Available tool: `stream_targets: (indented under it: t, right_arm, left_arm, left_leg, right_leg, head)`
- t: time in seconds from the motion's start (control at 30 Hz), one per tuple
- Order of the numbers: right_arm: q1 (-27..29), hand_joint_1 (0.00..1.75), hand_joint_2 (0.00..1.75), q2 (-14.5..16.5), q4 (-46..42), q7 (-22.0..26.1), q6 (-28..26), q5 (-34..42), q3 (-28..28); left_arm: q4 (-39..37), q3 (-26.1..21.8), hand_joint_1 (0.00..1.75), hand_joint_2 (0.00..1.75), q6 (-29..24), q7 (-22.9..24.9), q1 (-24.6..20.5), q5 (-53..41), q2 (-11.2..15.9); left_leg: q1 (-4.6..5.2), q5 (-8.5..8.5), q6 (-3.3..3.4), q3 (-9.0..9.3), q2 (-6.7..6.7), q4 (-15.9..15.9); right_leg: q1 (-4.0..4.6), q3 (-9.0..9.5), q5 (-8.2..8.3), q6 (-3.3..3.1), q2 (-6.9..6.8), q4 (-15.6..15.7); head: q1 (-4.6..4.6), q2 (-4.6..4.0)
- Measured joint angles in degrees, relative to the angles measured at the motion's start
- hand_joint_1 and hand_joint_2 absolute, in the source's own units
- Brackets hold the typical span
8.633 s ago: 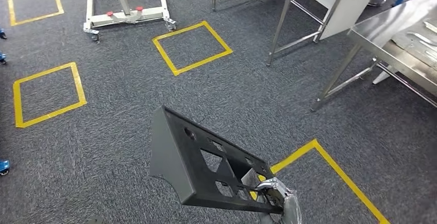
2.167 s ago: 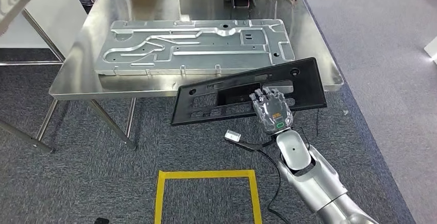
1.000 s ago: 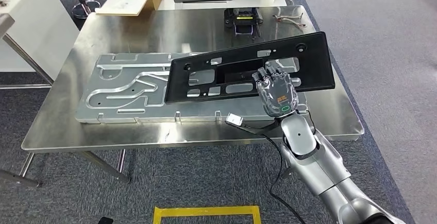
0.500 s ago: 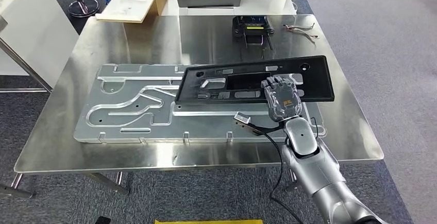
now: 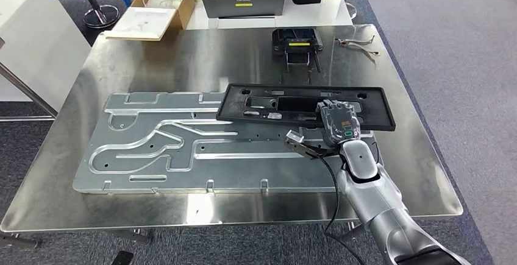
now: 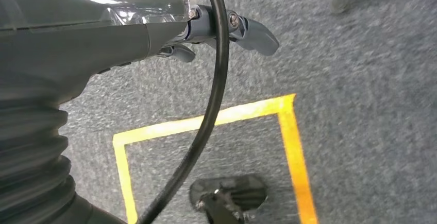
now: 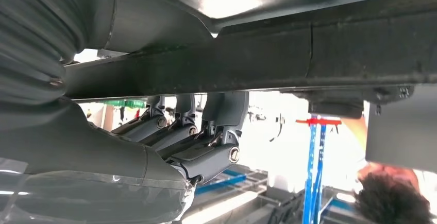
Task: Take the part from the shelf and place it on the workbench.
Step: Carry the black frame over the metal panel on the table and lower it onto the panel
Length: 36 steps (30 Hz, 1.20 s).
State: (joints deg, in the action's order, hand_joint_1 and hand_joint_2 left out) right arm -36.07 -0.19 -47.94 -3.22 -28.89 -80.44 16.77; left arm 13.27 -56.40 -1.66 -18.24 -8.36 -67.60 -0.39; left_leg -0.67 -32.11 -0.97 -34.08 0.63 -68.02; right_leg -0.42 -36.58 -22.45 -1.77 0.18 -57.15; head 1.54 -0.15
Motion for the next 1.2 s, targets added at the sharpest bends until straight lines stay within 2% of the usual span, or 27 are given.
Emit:
stream_targets:
  t: [0.07,0.1,0.13,0.2,0.23,0.27,0.3,0.37,0.43,0.47,0.53,0.57,0.6,0.63,0.67,0.73,0.77,0.8,0.87,0.93,0.97,1.03,1.07,1.1,1.13,1.17,1.2]
  right_arm:
    - [-0.11,1.75,1.75,0.36,1.06,-0.01,0.04,0.1,-0.01]
    - [-0.11,1.75,1.75,0.5,1.48,-0.01,0.04,0.13,-0.02]
    - [-0.12,1.75,1.75,0.59,1.83,-0.01,0.04,0.15,-0.03]
    - [-0.25,0.87,0.87,0.76,2.37,-0.01,0.04,0.25,-0.05]
    - [-0.4,0.44,0.44,0.85,2.68,0.01,0.03,0.34,-0.06]
    - [-0.57,0.0,0.0,0.94,3.06,0.03,0.02,0.48,-0.08]
    - [-0.71,0.0,0.0,1.01,3.52,0.08,-0.03,0.63,-0.11]
    - [-0.84,0.0,0.0,1.12,4.44,0.15,-0.27,0.98,-0.18]
    - [-0.84,0.0,0.0,1.16,5.26,0.38,-0.91,1.59,-0.31]
    - [-0.76,0.0,0.0,1.17,5.7,0.56,-1.4,1.98,-0.4]
    - [-0.29,0.0,0.0,1.2,6.61,0.99,-2.51,2.66,-0.53]
    - [-0.02,0.0,0.0,1.22,7.01,1.13,-2.93,2.93,-0.6]
    - [0.15,0.0,0.0,1.25,7.31,1.22,-3.17,3.12,-0.7]
    - [0.19,0.0,0.0,1.26,7.52,1.26,-3.29,3.28,-0.82]
    - [0.14,0.0,0.0,1.26,7.64,1.26,-3.26,3.39,-0.95]
    - [-0.05,0.0,0.0,1.26,7.7,1.26,-3.03,3.46,-1.19]
    - [-0.1,0.0,0.0,1.27,7.7,1.27,-2.92,3.46,-1.27]
    - [-0.09,0.0,0.0,1.28,7.69,1.29,-2.81,3.46,-1.34]
    - [0.08,0.0,0.0,1.29,7.66,1.33,-2.67,3.46,-1.39]
    - [0.16,0.0,0.0,1.32,7.63,1.34,-2.53,3.45,-1.4]
    - [0.18,0.0,0.0,1.34,7.61,1.34,-2.45,3.44,-1.4]
    - [0.31,0.0,0.0,1.35,7.62,1.32,-2.3,3.44,-1.4]
    - [0.45,0.0,0.0,1.36,7.62,1.32,-2.24,3.44,-1.4]
    - [0.62,0.0,0.0,1.37,7.63,1.32,-2.21,3.44,-1.4]
    - [0.76,0.0,0.0,1.37,7.63,1.32,-2.21,3.44,-1.4]
    - [0.86,0.0,0.0,1.37,7.63,1.32,-2.21,3.44,-1.4]
    - [0.89,0.0,0.0,1.37,7.63,1.32,-2.21,3.44,-1.4]
  left_arm:
    - [0.0,0.0,0.0,1.75,0.09,0.04,0.05,0.04,0.07]
    - [0.0,0.0,0.0,1.75,0.13,0.04,0.09,0.04,0.09]
    - [0.01,0.0,0.0,1.75,0.16,0.04,0.09,0.04,0.1]
    - [0.01,-0.01,0.0,1.75,0.18,0.01,0.04,0.13,0.17]
    - [0.01,-0.01,0.0,1.75,0.19,-0.03,0.0,0.2,0.2]
    - [0.0,-0.01,0.0,1.75,0.2,-0.07,-0.05,0.25,0.23]
    - [0.0,-0.01,0.0,1.75,0.2,-0.09,-0.07,0.28,0.24]
    - [0.0,-0.01,0.0,0.87,0.21,-0.03,-0.06,0.23,0.25]
    - [0.01,-0.01,0.0,0.0,0.5,-0.02,-0.05,0.37,0.26]
    - [0.01,-0.01,0.0,0.0,0.75,-0.06,-0.04,0.48,0.31]
    - [0.0,-0.02,0.0,0.0,1.26,-0.15,0.11,0.77,0.44]
    - [0.0,-0.02,0.0,0.0,1.45,-0.16,0.23,0.9,0.49]
    - [0.0,-0.03,0.0,0.0,1.6,-0.14,0.31,1.01,0.52]
    - [0.0,-0.04,0.0,0.0,1.72,-0.11,0.38,1.1,0.55]
    - [0.0,-0.05,0.0,0.0,1.88,-0.08,0.41,1.2,0.56]
    - [0.0,-0.07,0.0,0.0,2.51,-0.16,0.41,1.39,0.54]
    - [0.0,-0.08,0.0,0.0,2.87,-0.26,0.38,1.44,0.53]
    - [0.0,-0.08,0.0,0.0,3.19,-0.38,0.37,1.47,0.52]
    - [0.0,-0.08,0.0,0.0,3.57,-0.57,0.36,1.53,0.53]
    - [0.0,-0.08,0.0,0.0,3.74,-0.71,0.38,1.59,0.55]
    - [0.0,-0.09,0.0,0.0,3.75,-0.75,0.38,1.61,0.59]
    - [0.0,-0.1,0.0,0.0,3.75,-0.81,0.39,1.64,0.69]
    - [0.0,-0.1,0.0,0.0,3.75,-0.81,0.39,1.66,0.74]
    - [0.0,-0.1,0.0,0.0,3.75,-0.81,0.4,1.66,0.75]
    - [0.0,-0.1,0.0,0.0,3.75,-0.81,0.39,1.66,0.76]
    - [0.0,-0.1,0.0,0.0,3.75,-0.81,0.37,1.66,0.79]
    - [0.0,-0.1,0.0,0.0,3.75,-0.81,0.32,1.66,0.83]
  left_leg:
    - [-0.14,-2.37,-0.42,-3.95,-0.11,-5.72]
    - [-0.22,-2.15,-0.61,-4.94,-0.16,-6.29]
    - [-0.33,-0.59,-0.78,-4.89,-0.2,-4.7]
    - [-0.57,4.27,-0.93,-2.65,-0.25,2.5]
    - [-0.57,5.54,-0.81,-1.54,-0.29,5.96]
    - [-0.49,6.28,-0.49,-0.82,-0.31,8.04]
    - [-0.37,6.35,-0.05,-0.62,-0.31,8.87]
    - [-0.27,6.86,0.99,-0.58,-0.32,8.93]
    - [-0.41,7.34,1.75,-0.52,-0.39,9.15]
    - [-0.47,7.47,2.02,-0.5,-0.44,9.26]
    - [-0.4,7.46,2.27,-0.57,-0.51,9.27]
    - [-0.35,7.44,2.31,-0.59,-0.52,9.27]
    - [-0.31,7.42,2.35,-0.58,-0.5,9.26]
    - [-0.27,7.43,2.36,-0.53,-0.47,9.25]
    - [-0.21,7.45,2.37,-0.43,-0.43,9.23]
    - [-0.01,7.5,2.28,-0.33,-0.35,9.16]
    - [0.08,7.54,2.11,-0.35,-0.32,9.15]
    - [0.11,7.6,1.87,-0.42,-0.32,9.16]
    - [0.11,7.84,1.16,-0.51,-0.32,9.36]
    - [0.05,6.63,0.52,-0.93,-0.33,8.45]
    - [0.02,4.95,0.26,-1.56,-0.34,6.65]
    - [-0.11,0.17,-0.18,-3.79,-0.36,-0.14]
    - [-0.16,-1.69,-0.39,-4.8,-0.37,-3.6]
    - [-0.2,-2.63,-0.57,-5.15,-0.37,-5.7]
    - [-0.28,-2.4,-0.69,-4.37,-0.38,-5.45]
    - [-0.4,-1.27,-0.77,-2.41,-0.39,-2.88]
    - [-0.52,0.16,-0.81,0.25,-0.4,1.11]
  right_leg:
    - [0.0,0.49,-0.49,-0.16,0.0,-0.04]
    - [-0.01,0.72,-0.72,-0.13,0.06,-0.1]
    - [-0.04,0.97,-0.97,-0.03,0.11,-0.2]
    - [-0.13,1.43,-1.49,0.37,0.24,-0.55]
    - [-0.11,1.47,-1.72,0.65,0.34,-0.84]
    - [-0.06,1.35,-1.88,0.99,0.42,-1.09]
    - [0.01,1.2,-1.98,1.33,0.49,-1.27]
    - [0.1,0.98,-2.08,2.04,0.53,-1.39]
    - [-0.03,0.44,-3.32,2.59,0.42,-2.85]
    - [-0.13,-0.56,-4.83,2.81,0.33,-5.17]
    - [-0.24,-3.85,-8.57,3.12,0.18,-12.46]
    - [-0.29,-5.38,-9.73,3.21,0.15,-15.71]
    - [-0.31,-6.12,-9.87,3.21,0.14,-17.26]
    - [-0.3,-5.78,-8.99,3.1,0.13,-16.68]
    - [-0.25,-4.3,-7.27,2.85,0.13,-13.84]
    - [0.06,-0.2,-3.89,2.06,0.1,-5.93]
    - [0.23,1.16,-2.93,1.74,0.06,-3.11]
    - [0.41,1.75,-2.58,1.53,0.04,-1.71]
    - [0.44,1.68,-2.26,1.19,0.0,-1.2]
    - [0.16,1.65,-1.51,0.6,-0.17,-0.43]
    - [-0.03,1.53,-1.08,0.29,-0.27,-0.04]
    - [-0.06,0.82,-0.43,-0.03,-0.34,0.09]
    - [-0.04,0.32,-0.12,-0.03,-0.35,0.02]
    - [-0.04,-0.21,0.22,0.02,-0.34,-0.08]
    - [-0.06,-0.75,0.56,0.13,-0.33,-0.24]
    - [-0.11,-1.3,0.87,0.31,-0.31,-0.47]
    - [-0.17,-1.8,1.13,0.52,-0.29,-0.8]
  head:
    - [0.01,0.0]
    - [0.01,0.0]
    - [0.01,0.0]
    - [0.0,0.0]
    - [0.01,0.0]
    - [0.0,0.0]
    - [0.0,0.0]
    - [-0.01,0.0]
    - [-0.01,0.0]
    - [-0.01,0.0]
    - [-0.01,0.0]
    - [-0.01,0.0]
    - [-0.01,0.0]
    - [-0.01,0.0]
    - [-0.01,0.0]
    - [0.0,0.0]
    - [0.0,0.0]
    - [0.01,0.0]
    - [0.0,0.0]
    - [0.0,0.0]
    - [0.0,0.0]
    - [0.01,0.0]
    - [0.0,0.0]
    - [0.01,0.0]
    - [0.01,0.0]
    - [0.01,0.0]
    - [0.01,0.0]
